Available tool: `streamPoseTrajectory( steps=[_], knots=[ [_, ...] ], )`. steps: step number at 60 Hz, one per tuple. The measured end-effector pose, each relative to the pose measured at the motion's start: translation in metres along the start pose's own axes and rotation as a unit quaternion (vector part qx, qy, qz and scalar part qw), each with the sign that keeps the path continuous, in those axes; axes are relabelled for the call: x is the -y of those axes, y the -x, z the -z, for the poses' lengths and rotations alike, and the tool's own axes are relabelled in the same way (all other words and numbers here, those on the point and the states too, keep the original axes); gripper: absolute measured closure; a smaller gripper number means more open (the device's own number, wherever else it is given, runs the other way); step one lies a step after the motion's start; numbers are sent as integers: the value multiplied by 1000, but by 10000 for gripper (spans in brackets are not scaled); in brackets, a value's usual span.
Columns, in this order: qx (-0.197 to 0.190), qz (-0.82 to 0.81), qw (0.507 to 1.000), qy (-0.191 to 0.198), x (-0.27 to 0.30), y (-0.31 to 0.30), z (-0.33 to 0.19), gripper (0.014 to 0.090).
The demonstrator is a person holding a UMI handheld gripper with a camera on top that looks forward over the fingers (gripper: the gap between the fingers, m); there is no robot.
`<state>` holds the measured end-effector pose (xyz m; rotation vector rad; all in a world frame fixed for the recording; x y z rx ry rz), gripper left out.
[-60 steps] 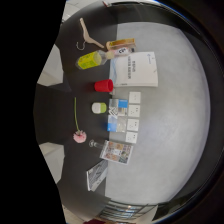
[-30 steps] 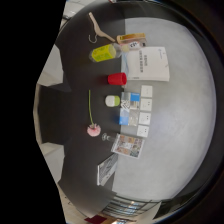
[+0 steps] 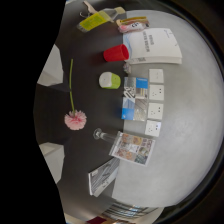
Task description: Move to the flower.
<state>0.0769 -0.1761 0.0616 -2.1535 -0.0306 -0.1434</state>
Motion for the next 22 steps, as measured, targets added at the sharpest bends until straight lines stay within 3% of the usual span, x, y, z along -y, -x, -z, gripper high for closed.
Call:
streamPoseTrajectory(
  steps=[22],
  knots=[
    [23, 2, 1000, 20, 3, -4, -43, 189]
  ],
)
